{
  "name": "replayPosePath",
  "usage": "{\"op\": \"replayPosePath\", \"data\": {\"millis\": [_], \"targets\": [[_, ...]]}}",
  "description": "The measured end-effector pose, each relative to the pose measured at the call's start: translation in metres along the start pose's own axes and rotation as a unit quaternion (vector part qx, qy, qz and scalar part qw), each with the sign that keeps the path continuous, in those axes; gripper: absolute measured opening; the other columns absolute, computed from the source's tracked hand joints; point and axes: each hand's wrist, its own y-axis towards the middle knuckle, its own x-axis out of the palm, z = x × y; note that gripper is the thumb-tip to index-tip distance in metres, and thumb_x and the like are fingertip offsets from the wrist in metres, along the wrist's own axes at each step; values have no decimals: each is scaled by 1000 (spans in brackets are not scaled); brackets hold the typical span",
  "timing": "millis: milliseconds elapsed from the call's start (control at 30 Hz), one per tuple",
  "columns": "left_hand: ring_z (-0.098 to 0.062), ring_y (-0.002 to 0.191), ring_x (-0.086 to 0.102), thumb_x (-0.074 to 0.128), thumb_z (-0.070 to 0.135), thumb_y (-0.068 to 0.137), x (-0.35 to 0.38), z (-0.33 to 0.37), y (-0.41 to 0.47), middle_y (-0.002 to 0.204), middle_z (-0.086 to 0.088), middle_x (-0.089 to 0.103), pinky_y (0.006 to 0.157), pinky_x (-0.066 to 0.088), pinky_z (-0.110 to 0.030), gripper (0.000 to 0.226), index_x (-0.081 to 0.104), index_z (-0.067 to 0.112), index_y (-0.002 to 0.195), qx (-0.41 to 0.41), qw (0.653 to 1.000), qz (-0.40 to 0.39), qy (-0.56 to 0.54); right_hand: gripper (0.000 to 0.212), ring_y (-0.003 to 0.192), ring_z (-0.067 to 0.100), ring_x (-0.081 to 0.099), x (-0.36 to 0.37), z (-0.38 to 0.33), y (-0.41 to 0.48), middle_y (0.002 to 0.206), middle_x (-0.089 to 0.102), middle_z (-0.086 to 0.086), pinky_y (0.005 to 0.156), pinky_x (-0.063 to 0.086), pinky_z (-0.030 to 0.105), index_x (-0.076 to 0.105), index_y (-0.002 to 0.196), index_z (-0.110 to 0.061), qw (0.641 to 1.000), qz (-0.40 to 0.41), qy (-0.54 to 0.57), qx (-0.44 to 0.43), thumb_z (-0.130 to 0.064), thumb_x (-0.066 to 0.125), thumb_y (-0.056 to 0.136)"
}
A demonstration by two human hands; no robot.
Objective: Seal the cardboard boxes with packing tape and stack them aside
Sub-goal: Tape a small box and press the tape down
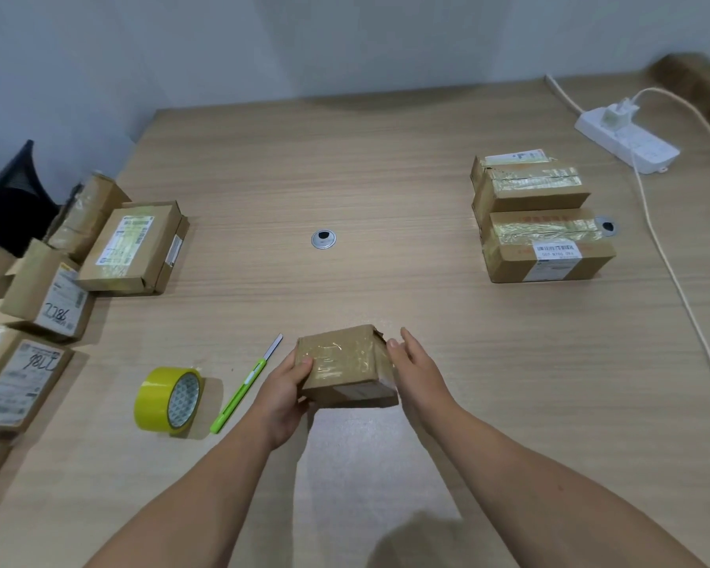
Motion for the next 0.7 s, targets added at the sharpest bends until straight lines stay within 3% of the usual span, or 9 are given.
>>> {"op": "replayPosePath", "data": {"millis": [67, 167, 233, 300, 367, 500, 633, 700], "targets": [[-11, 79, 67, 42, 21, 106, -4, 5, -2, 93, 6, 74, 68, 54, -29, 28, 63, 26, 125, -13, 999, -11, -45, 69, 136, 21, 48, -1, -2, 0, 153, 43, -5, 114, 38, 45, 31, 156, -35, 998, -27, 50, 42, -58, 55, 96], [-19, 88, 65, 45, 26, 104, 3, 11, -8, 104, -4, 70, 78, 53, -40, 27, 64, 23, 123, -39, 995, -1, -94, 38, 104, 24, 69, 5, -16, -2, 118, 69, 5, 88, 58, 42, 61, 129, -24, 988, -59, 128, 64, -49, 52, 101], [-19, 95, 64, 45, 28, 104, 11, 12, -10, 112, -4, 68, 83, 51, -37, 28, 63, 24, 126, -27, 999, 27, -38, 27, 96, 23, 69, 11, -25, -2, 106, 71, 6, 75, 58, 37, 66, 115, -23, 988, -45, 142, 50, -40, 47, 106], [-18, 122, 57, 47, 28, 103, 13, 11, -8, 138, 1, 58, 104, 43, -37, 40, 54, 22, 142, 23, 995, 76, 54, 25, 95, 21, 67, 17, -37, -4, 107, 70, 5, 78, 54, 36, 67, 110, -27, 996, -33, 87, 11, -37, 44, 106], [-15, 134, 47, 49, 26, 104, 15, 14, -12, 146, 6, 49, 114, 34, -34, 42, 51, 21, 145, 89, 982, 149, 79, 23, 99, 17, 65, 20, -44, -7, 109, 68, 1, 84, 53, 36, 63, 111, -31, 999, -15, 14, -38, -37, 42, 106], [-14, 128, 53, 53, 30, 102, 26, 24, -19, 137, 5, 60, 113, 40, -45, 30, 61, 29, 131, 172, 973, 139, 60, 35, 103, 7, 55, 31, -47, -12, 122, 58, -7, 75, 42, 20, 48, 139, -31, 993, 15, -80, -82, -40, 39, 107], [-9, 134, 45, 62, 35, 97, 38, 25, -22, 151, 8, 45, 104, 43, -24, 59, 43, 20, 151, 167, 966, 119, 160, 60, 135, 22, 45, 47, -40, -14, 150, 45, 0, 94, 35, 28, 33, 154, -27, 991, 4, -124, -44, -50, 49, 101], [-12, 143, 37, 60, 35, 97, 39, 19, -24, 158, 6, 36, 110, 34, -24, 67, 31, 22, 156, 165, 957, 133, 199, 65, 138, 23, 44, 52, -33, -15, 153, 43, 0, 101, 37, 34, 29, 156, -28, 988, 2, -151, -33, -51, 51, 100]]}}
